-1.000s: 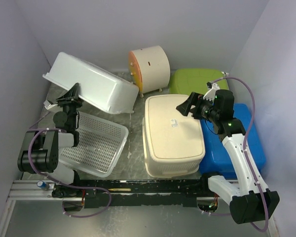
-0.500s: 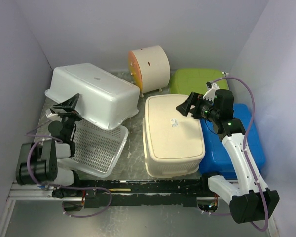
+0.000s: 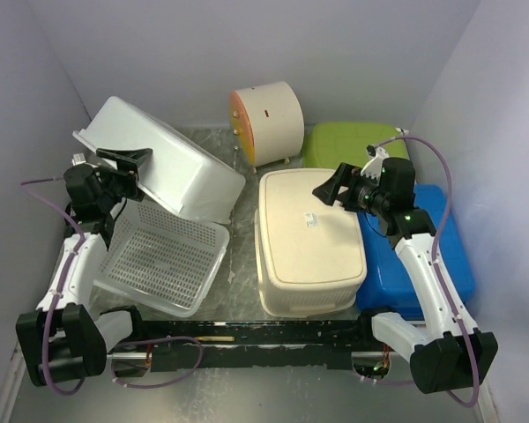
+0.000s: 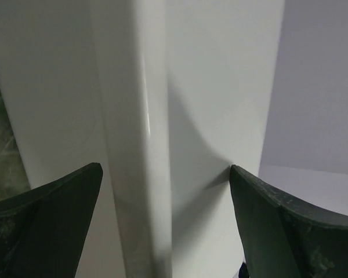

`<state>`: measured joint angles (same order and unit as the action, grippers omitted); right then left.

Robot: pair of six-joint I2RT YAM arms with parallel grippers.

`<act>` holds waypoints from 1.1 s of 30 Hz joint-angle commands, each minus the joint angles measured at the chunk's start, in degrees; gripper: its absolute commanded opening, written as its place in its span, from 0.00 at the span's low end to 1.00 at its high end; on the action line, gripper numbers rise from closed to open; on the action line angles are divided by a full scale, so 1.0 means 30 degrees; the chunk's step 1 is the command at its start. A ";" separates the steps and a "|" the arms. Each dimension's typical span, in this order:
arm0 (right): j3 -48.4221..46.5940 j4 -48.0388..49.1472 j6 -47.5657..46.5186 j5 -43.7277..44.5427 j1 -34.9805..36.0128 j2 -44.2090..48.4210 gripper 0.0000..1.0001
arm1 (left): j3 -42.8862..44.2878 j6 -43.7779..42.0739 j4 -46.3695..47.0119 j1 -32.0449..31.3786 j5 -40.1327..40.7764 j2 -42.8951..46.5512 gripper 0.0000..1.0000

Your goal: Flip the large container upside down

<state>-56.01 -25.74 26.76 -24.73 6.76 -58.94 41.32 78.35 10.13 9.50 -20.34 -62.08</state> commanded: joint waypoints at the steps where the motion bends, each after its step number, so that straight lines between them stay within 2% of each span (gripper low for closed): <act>1: 0.0092 0.0459 -0.0096 -0.0184 0.0040 0.0173 0.85 | 0.0761 -0.2126 -0.5845 0.0177 -0.0937 -0.0589 0.99; 6: 0.0281 0.0360 -0.0227 -0.0018 0.0044 0.0287 0.85 | 0.2398 -0.4380 -0.9819 0.0191 0.0658 -0.0423 0.99; 11: 0.0342 0.0638 -0.0083 -0.0131 0.0041 0.0098 0.85 | 0.5302 -0.6774 -1.5296 0.0177 0.2526 -0.1055 0.99; 14: 0.0417 0.0944 0.0111 -0.0283 0.0058 -0.0122 0.85 | 0.6223 -0.7775 -1.7233 0.0196 0.2901 -0.1648 0.99; 19: 0.0382 0.1024 0.0289 -0.0530 0.0047 -0.0339 0.85 | 0.5983 -0.8640 -1.8042 0.0200 0.2299 -0.1367 0.99; 28: 0.0504 0.0994 0.0247 -0.0339 0.0053 -0.0266 0.85 | 0.3374 -0.9452 -1.7454 0.0181 0.1568 0.0872 0.97; 33: 0.0508 0.1153 0.0341 -0.0510 0.0059 -0.0393 0.85 | 0.4047 -1.0212 -1.7750 0.0193 0.1094 0.1046 0.97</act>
<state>-54.94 -23.79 27.46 -25.34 6.76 -59.94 51.40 50.78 -41.89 9.89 -15.68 -60.64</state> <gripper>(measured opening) 0.854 0.976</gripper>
